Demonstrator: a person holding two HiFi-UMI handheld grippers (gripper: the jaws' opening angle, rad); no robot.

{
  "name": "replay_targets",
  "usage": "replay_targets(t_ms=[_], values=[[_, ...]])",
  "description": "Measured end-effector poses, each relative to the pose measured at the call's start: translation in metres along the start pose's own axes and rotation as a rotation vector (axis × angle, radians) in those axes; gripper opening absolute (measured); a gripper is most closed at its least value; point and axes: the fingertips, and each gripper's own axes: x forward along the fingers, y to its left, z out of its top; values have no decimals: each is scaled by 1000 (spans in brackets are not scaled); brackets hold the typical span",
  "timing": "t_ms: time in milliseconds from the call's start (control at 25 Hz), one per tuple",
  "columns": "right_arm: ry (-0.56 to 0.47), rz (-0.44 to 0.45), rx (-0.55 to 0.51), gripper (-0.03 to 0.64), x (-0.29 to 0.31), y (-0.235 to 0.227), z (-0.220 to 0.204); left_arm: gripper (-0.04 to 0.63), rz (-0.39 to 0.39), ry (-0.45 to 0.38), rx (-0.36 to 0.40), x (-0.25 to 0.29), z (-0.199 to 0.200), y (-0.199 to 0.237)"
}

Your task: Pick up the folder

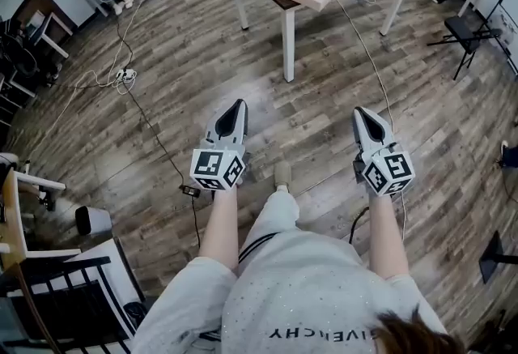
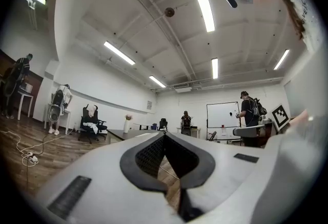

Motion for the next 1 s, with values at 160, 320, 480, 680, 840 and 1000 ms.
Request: replay_targets(t_ms=[160,320,480,680,840,1000], values=[[-7,15,17,-2,31,-14,-7,-2,-1,24,-11,32,-13,19],[-10,27,33,-2,68,-32,-7,-2,-15,34,-5,69,-17,35],[2,36,43,-2,113,-56,-8,-2,-14,30,5,109,-17,55],[12,28,52,23,184,-87,0,-2,-17,40,1,171,-10,96],[27,20,73,63,240,-111,-2,-2,-11,40,-4,220,-6,133],[39,8,91,75,293,-137,-4,-2,-29,46,10,274,-5,162]])
